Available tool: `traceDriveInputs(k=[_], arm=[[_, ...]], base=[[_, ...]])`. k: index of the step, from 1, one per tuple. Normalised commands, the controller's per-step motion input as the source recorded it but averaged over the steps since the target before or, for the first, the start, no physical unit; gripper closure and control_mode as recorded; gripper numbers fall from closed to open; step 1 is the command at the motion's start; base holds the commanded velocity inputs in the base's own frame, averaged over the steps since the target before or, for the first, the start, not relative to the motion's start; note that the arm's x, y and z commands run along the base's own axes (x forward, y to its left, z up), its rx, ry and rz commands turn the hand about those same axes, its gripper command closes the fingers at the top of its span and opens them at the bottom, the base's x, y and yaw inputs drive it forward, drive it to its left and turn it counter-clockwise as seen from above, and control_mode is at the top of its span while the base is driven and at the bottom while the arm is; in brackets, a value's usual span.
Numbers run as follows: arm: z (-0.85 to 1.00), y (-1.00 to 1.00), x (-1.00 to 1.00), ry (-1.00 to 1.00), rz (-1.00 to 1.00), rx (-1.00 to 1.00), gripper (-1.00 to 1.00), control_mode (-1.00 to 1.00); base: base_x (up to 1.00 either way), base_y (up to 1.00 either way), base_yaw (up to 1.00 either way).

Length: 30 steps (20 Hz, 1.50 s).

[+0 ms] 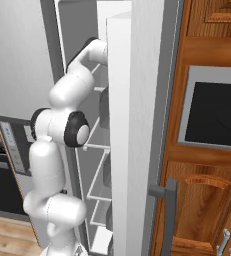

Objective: Pick the pear and tangerine from the fridge and place them on the plate next to the blender to make a fruit smoothie.

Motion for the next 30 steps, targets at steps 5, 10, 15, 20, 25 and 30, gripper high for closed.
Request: traceDriveInputs(k=[5,10,15,20,25,30], arm=[[0.0,0.0,-0.53,-0.17,0.0,0.0,1.0,-1.0],[0.0,0.0,-0.93,-0.24,0.01,0.0,1.0,-1.0],[0.05,0.1,-1.0,-0.31,0.01,0.0,1.0,-1.0],[0.39,0.24,-1.0,-0.19,0.0,-0.01,1.0,-1.0],[0.49,0.48,-1.0,-0.01,0.0,0.0,1.0,-1.0],[0.26,0.34,-1.0,0.15,0.0,0.0,1.0,-1.0]], base=[[0.0,0.0,0.0],[0.0,0.0,0.0],[0.0,0.0,0.0],[0.0,0.0,0.0],[0.0,0.0,0.0],[0.0,0.0,0.0]])
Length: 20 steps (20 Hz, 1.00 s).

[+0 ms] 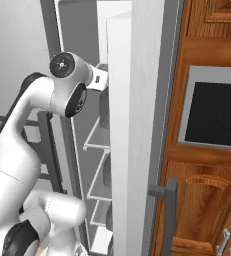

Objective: Pick the pear and tangerine from the fridge and place them on the plate next to the blender to make a fruit smoothie.

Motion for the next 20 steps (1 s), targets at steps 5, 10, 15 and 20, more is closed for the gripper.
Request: traceDriveInputs(k=[5,10,15,20], arm=[[-0.1,0.11,-1.0,0.33,0.02,0.0,1.0,-1.0],[-0.58,0.29,-1.0,0.41,0.06,-0.04,1.0,-1.0],[-0.96,0.44,-1.0,0.15,0.09,-0.04,1.0,-1.0],[-0.93,0.22,-0.75,-0.16,0.1,-0.01,1.0,-1.0]], base=[[0.0,0.0,0.0],[0.0,0.0,0.0],[0.0,0.0,0.0],[0.0,0.0,0.0]])
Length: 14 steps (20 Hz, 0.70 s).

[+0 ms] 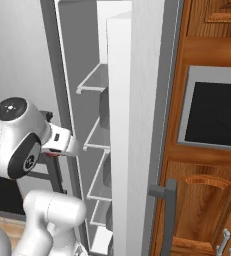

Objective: Pick the pear and tangerine from the fridge and place them on the plate next to the blender to make a fruit smoothie.

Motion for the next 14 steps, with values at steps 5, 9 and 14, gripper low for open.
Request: traceDriveInputs(k=[5,9,14], arm=[[-0.05,0.0,0.0,-0.04,0.0,0.0,1.0,-1.0],[-0.01,0.05,-0.16,0.03,0.03,0.0,1.0,1.0],[0.0,0.0,0.0,0.0,0.0,0.0,1.0,1.0]], base=[[0.0,0.0,0.0],[-0.32,0.06,0.11],[-0.55,0.44,0.4]])
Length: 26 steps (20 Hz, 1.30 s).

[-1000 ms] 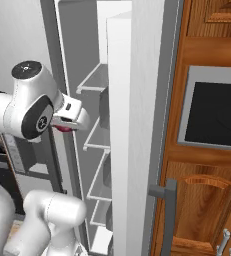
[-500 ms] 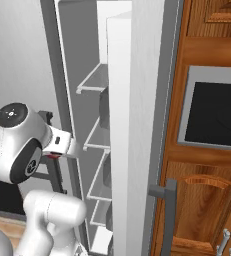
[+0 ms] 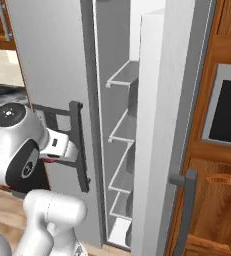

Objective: Pick the pear and tangerine from the fridge and place them on the plate next to the blender to make a fruit smoothie.

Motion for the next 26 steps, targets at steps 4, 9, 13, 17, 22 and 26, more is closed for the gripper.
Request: traceDriveInputs(k=[4,9,13,17,22,26], arm=[[0.0,0.0,0.0,0.0,0.0,0.0,1.0,1.0],[0.0,0.0,0.0,0.0,0.0,0.0,1.0,1.0],[0.0,0.0,0.0,0.0,0.0,0.0,1.0,1.0],[0.0,0.0,0.0,0.0,0.0,0.0,1.0,1.0],[0.0,0.0,0.0,0.0,0.0,0.0,1.0,1.0],[0.0,0.0,0.0,0.0,0.0,0.0,1.0,1.0]], base=[[-0.05,0.8,0.56],[0.0,0.87,0.71],[0.0,0.74,0.85],[0.0,0.64,0.87],[0.0,0.56,0.86],[0.03,0.41,0.83]])
